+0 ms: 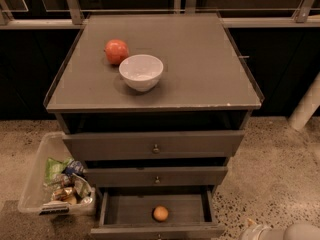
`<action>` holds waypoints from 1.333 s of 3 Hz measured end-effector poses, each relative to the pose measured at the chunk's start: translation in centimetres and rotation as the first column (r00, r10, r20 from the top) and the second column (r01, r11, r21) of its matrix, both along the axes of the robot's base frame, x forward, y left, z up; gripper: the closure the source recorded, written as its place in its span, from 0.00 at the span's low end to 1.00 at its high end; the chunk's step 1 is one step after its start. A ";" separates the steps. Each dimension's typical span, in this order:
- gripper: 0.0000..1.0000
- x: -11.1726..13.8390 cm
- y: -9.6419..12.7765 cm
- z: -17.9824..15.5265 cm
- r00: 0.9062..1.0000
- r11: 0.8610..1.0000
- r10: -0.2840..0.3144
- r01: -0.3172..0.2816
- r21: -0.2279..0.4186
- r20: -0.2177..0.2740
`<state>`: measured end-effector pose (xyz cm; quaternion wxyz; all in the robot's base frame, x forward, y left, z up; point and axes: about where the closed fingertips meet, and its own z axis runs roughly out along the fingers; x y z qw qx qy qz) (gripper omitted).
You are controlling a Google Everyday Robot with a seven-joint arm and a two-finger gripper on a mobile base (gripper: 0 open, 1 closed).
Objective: Pick orange from bottom drawer and place on counter
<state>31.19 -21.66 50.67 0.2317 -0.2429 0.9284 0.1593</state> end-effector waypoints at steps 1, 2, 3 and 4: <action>0.00 -0.2 -0.4 0.1 1.000 1.000 -0.021 0.021 -0.012 0.009; 0.00 1.2 -0.5 -1.6 0.999 1.000 -0.023 0.023 0.020 0.022; 0.00 3.8 2.3 -6.4 1.000 0.994 0.025 -0.026 0.106 0.009; 0.00 4.7 4.7 -10.2 0.997 0.986 0.070 -0.064 0.151 -0.036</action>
Offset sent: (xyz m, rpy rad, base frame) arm 0.0221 0.0094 -0.0937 0.1694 0.0515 -0.0279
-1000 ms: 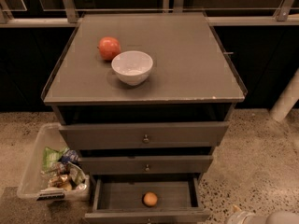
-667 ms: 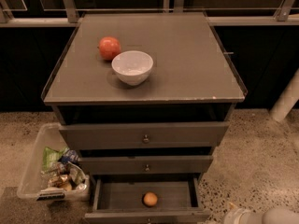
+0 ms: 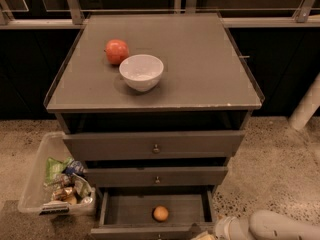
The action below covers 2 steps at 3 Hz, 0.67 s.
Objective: Pick orange from bottom drawer and place on counter
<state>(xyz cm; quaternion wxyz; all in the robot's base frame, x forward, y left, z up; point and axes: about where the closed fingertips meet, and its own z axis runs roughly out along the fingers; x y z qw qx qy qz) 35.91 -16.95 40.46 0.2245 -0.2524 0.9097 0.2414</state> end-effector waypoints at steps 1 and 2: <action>0.00 0.2 0.9 -0.4 1.000 1.000 0.021 -0.020 0.005 -0.008; 0.00 -0.3 0.6 -1.6 0.999 0.998 -0.052 0.052 0.048 0.010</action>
Offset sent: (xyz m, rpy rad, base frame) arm -0.0127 -0.0065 -0.0434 0.1472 -0.0596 -0.2341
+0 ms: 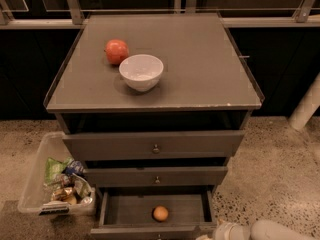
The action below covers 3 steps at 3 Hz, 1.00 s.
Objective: Pick orange from bottom drawer and place on counter
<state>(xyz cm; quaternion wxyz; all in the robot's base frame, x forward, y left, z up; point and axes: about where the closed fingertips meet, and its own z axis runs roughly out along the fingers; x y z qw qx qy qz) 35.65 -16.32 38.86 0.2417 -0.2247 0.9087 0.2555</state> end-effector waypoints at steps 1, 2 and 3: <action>0.00 1.2 1.3 -3.1 0.998 0.998 -0.030 0.026 0.061 0.058; 0.00 5.5 5.8 -7.5 0.991 0.992 0.019 -0.035 0.119 0.133; 0.00 5.7 6.2 -7.7 0.991 0.992 0.023 -0.039 0.122 0.132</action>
Offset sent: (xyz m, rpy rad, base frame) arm 0.0699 0.0603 -0.0834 0.1549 -0.2056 0.0328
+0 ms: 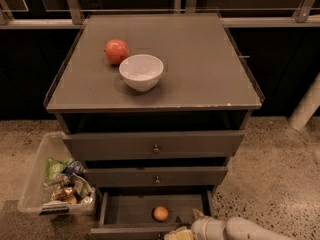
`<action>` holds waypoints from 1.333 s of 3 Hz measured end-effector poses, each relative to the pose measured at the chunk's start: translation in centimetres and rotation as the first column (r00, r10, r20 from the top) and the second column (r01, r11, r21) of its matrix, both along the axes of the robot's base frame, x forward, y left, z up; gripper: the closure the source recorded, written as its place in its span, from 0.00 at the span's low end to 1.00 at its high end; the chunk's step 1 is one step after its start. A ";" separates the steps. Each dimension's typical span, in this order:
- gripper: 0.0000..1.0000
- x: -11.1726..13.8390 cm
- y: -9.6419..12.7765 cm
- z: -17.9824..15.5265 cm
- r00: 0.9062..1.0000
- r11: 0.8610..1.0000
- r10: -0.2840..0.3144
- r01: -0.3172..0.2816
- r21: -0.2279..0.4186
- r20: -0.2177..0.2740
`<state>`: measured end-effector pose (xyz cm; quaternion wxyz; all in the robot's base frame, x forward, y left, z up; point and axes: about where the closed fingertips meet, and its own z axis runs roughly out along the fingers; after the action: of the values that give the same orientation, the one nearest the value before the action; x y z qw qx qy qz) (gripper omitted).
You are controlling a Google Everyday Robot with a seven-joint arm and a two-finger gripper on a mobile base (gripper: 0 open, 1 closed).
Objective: Pick orange from bottom drawer and place on counter
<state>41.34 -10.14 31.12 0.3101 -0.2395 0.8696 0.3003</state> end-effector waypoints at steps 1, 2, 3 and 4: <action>0.00 0.6 -0.7 -0.6 1.000 1.000 -0.018 0.018 -0.019 0.009; 0.00 5.0 1.5 -3.3 0.999 1.000 0.021 -0.020 -0.019 0.037; 0.00 4.9 1.5 -3.1 0.999 1.000 0.014 -0.013 -0.020 0.044; 0.00 4.9 1.5 -3.1 0.999 1.000 0.013 -0.013 -0.020 0.044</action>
Offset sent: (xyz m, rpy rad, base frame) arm 0.0511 0.0064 -0.0370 -0.0422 -0.0381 0.0179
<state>46.22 -8.67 28.03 0.3249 -0.2549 0.8640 0.2882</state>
